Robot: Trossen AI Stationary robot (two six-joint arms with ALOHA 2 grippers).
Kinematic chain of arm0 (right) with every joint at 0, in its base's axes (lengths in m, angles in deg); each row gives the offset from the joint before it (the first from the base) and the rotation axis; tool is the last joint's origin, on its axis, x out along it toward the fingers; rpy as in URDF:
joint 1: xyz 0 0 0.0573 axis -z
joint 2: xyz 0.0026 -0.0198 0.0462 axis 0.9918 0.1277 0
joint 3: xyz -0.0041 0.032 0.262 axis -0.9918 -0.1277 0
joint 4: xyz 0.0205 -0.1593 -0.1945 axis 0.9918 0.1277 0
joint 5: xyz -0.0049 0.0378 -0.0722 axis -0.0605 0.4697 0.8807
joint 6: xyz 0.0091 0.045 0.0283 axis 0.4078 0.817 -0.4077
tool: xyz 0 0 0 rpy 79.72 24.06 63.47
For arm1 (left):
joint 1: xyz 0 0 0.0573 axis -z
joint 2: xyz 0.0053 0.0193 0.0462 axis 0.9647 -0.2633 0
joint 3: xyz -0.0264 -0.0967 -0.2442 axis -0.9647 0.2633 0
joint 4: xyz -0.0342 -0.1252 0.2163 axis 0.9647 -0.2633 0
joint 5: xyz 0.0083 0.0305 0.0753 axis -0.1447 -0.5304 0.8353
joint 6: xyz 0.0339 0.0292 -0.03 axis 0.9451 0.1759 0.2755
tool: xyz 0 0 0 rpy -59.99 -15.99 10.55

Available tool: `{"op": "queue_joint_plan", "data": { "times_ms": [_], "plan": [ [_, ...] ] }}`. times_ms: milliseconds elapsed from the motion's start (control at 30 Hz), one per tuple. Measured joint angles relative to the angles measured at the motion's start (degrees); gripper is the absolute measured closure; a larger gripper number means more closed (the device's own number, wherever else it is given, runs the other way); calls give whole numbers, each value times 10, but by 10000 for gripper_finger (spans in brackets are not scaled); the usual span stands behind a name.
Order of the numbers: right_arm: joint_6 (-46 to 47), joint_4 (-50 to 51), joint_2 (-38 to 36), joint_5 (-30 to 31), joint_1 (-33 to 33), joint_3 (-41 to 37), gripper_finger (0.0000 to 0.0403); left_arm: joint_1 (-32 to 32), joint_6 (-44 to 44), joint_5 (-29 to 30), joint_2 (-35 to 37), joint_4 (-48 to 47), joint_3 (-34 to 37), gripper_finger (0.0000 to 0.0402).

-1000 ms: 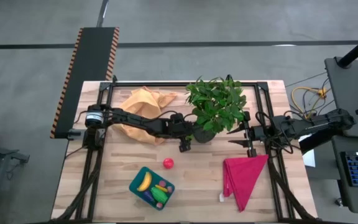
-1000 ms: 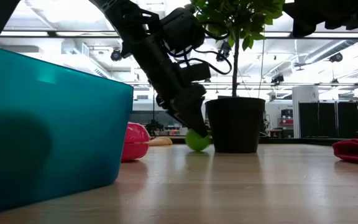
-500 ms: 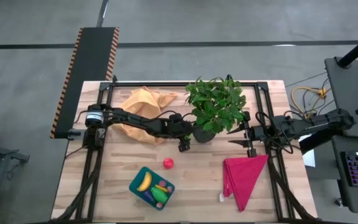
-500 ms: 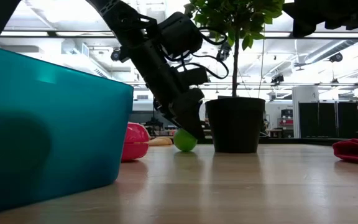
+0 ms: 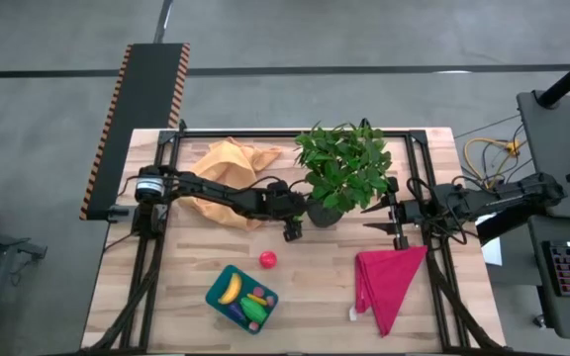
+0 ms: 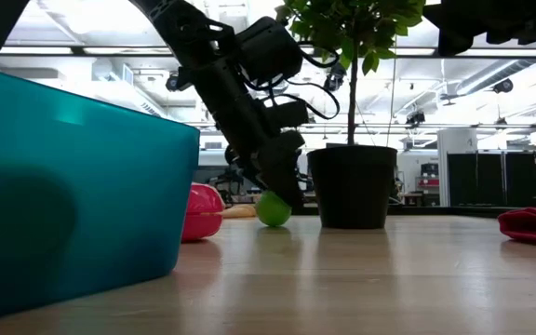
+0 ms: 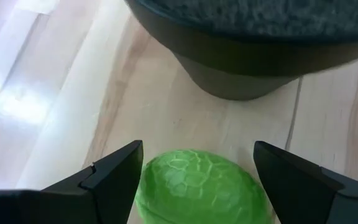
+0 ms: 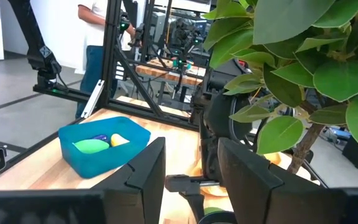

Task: Pick and placing Produce into tupperware
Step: Put the green melon into the blue bin

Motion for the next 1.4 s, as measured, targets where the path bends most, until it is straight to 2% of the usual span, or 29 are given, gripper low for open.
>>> {"op": "queue_joint_plan", "data": {
  "times_ms": [300, 467, 667, 733, 867, 1400],
  "plan": [
    [0, 2, 0, 0, 0, 0, 271, 2, -34, 26, 22, -26, -8, 112],
    [0, 2, 0, 0, 0, 0, 267, 2, -119, 35, 35, -27, -10, 112],
    [0, 2, 0, 0, 0, 0, 262, 5, -265, 35, 43, -43, -21, 112],
    [0, 2, 0, 0, 0, 0, 263, 5, -332, 31, 43, -58, -25, 112],
    [1, 2, 0, 0, 0, 0, 268, 5, -403, 26, 43, -123, -31, 112],
    [11, 2, 0, 0, 0, 0, 262, 8, -546, 37, 40, -131, -30, 112]
  ]
}}
